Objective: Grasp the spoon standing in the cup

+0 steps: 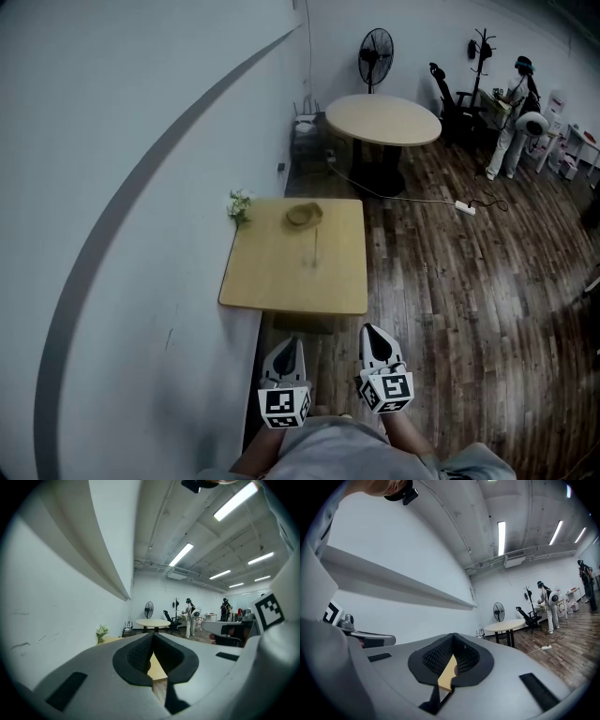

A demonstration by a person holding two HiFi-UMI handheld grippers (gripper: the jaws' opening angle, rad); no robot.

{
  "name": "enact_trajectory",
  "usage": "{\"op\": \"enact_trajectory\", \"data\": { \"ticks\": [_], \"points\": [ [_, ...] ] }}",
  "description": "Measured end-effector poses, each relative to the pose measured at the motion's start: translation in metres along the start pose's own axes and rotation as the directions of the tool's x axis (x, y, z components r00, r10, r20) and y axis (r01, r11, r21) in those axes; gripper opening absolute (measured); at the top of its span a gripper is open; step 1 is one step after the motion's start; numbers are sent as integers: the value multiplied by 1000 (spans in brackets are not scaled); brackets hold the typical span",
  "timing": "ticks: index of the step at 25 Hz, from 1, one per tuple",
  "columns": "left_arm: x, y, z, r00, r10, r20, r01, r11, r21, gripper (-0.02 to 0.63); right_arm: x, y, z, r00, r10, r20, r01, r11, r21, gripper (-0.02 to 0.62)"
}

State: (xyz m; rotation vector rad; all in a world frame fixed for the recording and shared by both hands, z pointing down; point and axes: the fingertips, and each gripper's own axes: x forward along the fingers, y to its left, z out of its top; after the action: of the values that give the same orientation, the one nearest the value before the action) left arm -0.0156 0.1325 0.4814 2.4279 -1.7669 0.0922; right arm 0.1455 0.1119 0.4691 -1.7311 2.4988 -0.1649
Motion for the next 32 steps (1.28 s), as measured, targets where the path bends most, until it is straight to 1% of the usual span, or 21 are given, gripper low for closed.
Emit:
{"op": "enact_trajectory", "data": {
  "ticks": [8, 13, 17, 25, 32],
  "points": [
    [-6, -31, -13, 1000, 1, -31, 0, 1000, 19, 2, -20, -33, -4, 1000, -18, 5, 18, 999, 31, -2],
    [6, -38, -2, 1000, 4, -18, -3, 999, 36, 2, -18, -45, 0, 1000, -12, 12, 11, 999, 30, -3],
    [18, -39, 0, 1000, -9, -14, 10, 999, 39, 2, -9, -49, 2, 1000, -10, 14, 10, 1000, 25, -3],
    [56, -21, 1, 1000, -8, -5, 8, 1000, 24, 2, 31, -52, -2, 1000, 10, -6, -10, 1000, 10, -3],
    [103, 13, 11, 1000, -16, -4, 16, 1000, 5, 2, 90, -55, -2, 1000, 7, -27, -7, 1000, -5, -3]
  ]
}}
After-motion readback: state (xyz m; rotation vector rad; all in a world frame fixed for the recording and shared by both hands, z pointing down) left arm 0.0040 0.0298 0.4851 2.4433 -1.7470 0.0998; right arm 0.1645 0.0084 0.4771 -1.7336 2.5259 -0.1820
